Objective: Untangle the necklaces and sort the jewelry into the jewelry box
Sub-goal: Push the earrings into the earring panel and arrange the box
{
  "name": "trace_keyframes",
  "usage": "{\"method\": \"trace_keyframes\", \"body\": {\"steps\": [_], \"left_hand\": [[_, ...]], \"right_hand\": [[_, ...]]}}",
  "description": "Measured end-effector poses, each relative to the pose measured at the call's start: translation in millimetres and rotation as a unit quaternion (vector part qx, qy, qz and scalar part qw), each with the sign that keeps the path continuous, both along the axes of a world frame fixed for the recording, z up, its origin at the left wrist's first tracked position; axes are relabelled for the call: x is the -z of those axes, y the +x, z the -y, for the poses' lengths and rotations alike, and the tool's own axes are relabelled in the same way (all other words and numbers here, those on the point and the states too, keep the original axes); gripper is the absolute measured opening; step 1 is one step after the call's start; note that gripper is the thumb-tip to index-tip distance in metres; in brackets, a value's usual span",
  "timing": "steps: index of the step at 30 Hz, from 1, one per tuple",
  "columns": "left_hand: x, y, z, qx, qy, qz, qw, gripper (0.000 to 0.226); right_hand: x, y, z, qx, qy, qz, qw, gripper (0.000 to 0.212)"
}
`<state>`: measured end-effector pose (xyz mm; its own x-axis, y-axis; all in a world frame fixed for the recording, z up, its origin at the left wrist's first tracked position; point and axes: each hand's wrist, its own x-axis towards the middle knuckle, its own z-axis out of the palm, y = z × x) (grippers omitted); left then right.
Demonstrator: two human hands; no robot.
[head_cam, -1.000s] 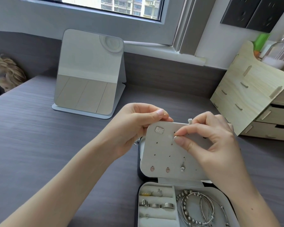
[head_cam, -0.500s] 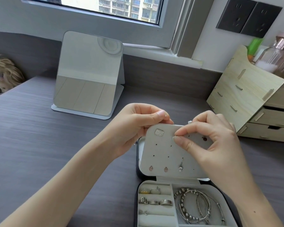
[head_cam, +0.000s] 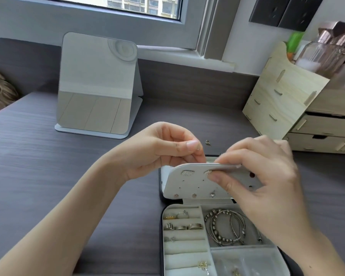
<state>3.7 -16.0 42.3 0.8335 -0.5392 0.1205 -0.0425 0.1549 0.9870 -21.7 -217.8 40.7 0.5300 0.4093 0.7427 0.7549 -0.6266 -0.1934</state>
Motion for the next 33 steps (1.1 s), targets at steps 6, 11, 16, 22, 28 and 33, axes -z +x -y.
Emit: {"method": "trace_keyframes", "body": {"steps": [6,11,16,22,28,33], "left_hand": [[14,1,9,0.077,0.097,0.044,0.991,0.016],[18,0,13,0.115,0.078,0.058,0.989,0.014],[19,-1,16,0.125,0.069,0.068,0.987,0.014],[17,-2,17,0.118,0.069,0.081,0.987,0.013],[10,-6,14,0.113,0.115,0.138,0.977,0.012],[2,-11,12,0.088,0.182,0.243,0.949,0.010]], "right_hand": [[19,-19,6,0.004,0.024,0.078,0.997,0.019],[29,-24,7,0.011,0.033,0.120,0.992,0.009],[30,-24,7,0.012,0.039,0.121,0.992,0.010],[29,-24,6,0.022,0.032,0.116,0.993,0.014],[30,-25,6,0.020,0.033,0.116,0.992,0.010],[31,-27,7,0.005,0.042,0.108,0.993,0.011]]}}
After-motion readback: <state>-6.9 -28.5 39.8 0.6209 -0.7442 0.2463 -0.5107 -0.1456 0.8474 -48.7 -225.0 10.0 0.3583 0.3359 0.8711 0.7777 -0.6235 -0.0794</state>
